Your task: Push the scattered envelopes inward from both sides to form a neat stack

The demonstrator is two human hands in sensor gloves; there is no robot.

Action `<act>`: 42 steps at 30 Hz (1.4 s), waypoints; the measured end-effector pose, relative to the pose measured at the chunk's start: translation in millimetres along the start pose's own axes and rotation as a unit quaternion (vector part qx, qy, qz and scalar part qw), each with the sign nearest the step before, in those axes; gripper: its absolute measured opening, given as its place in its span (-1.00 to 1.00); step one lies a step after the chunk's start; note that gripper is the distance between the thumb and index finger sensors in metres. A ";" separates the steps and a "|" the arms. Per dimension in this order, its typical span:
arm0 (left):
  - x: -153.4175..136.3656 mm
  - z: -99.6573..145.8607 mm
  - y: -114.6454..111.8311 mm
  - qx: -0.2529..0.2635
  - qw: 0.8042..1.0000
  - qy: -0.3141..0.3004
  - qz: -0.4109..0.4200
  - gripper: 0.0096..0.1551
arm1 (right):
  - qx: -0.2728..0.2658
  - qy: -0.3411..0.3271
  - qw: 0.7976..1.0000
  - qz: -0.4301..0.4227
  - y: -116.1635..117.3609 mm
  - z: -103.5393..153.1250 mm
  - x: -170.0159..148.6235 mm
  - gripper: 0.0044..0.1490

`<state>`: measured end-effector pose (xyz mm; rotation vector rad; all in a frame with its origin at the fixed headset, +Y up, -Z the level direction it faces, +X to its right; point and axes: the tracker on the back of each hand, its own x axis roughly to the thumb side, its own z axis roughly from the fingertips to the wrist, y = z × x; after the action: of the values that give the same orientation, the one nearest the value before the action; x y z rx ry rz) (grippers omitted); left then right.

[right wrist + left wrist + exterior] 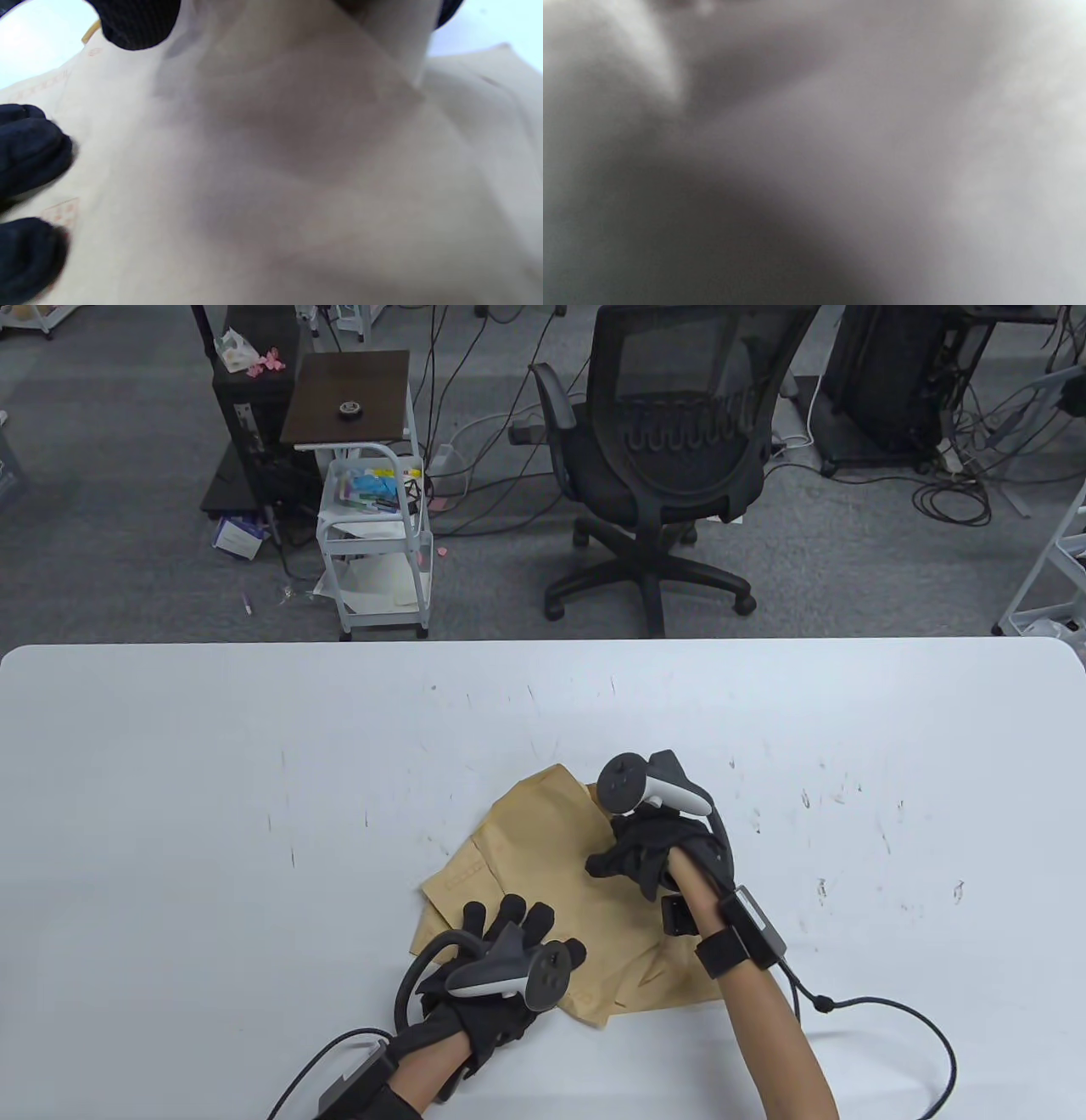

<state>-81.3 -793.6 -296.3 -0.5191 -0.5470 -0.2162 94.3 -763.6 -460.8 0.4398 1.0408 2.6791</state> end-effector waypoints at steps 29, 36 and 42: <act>-58.0 81.4 54.8 0.406 0.901 0.144 -0.048 0.24 | -0.338 -0.265 0.901 0.050 -72.1 128.9 63.1 -0.39; -149.0 104.3 36.9 0.469 0.809 0.112 0.336 0.36 | -0.347 -0.290 0.881 0.136 -57.7 132.4 86.8 -0.40; -171.1 61.1 -0.8 0.323 0.797 -0.035 0.509 0.35 | -0.359 -0.303 0.874 0.120 -54.4 122.3 84.9 -0.40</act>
<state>-251.4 -752.1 -344.8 -0.0900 -0.3149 1.0102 65.2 -621.9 -395.9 1.1751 -0.2033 2.5694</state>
